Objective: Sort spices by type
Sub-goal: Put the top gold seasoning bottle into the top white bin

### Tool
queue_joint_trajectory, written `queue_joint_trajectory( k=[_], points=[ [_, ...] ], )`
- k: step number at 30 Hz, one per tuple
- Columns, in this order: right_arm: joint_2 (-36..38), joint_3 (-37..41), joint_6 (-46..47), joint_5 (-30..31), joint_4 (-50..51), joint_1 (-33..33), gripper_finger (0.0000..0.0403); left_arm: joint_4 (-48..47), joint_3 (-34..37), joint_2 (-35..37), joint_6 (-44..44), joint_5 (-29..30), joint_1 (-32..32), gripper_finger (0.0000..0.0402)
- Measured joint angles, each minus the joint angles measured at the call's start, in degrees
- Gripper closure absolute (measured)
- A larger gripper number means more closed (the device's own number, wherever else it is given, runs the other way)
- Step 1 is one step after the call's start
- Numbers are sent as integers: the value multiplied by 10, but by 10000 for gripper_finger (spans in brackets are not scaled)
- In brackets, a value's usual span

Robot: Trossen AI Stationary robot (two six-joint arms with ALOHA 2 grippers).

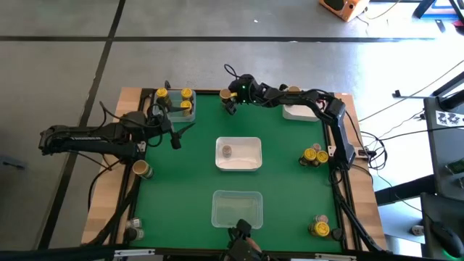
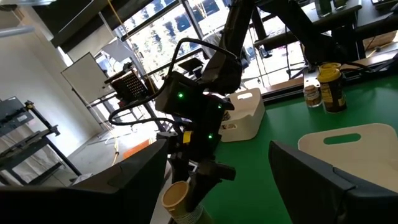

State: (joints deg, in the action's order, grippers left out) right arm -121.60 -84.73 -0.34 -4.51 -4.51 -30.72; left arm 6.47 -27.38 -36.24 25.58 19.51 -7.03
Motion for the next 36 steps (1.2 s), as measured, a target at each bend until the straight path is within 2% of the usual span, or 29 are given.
queue_joint_trajectory(
  k=[8, 13, 17, 27, 36],
  points=[
    [14, 2, -4, -1, 6, 11, 120, 0, 0, 0, 0, 0, 0, 123],
    [72, 1, -15, -8, 39, 12, 132, -1, 0, 0, -1, 0, 0, 123],
    [131, 1, -32, 8, 102, 6, 130, -3, 0, 0, -2, 0, 0, 123],
    [302, 1, -91, 161, 258, 7, 131, -3, 0, 0, -3, 0, 0, 123],
    [397, 1, -96, 291, 384, 7, 131, -3, 0, 0, -3, 0, 0, 123]
  ],
)
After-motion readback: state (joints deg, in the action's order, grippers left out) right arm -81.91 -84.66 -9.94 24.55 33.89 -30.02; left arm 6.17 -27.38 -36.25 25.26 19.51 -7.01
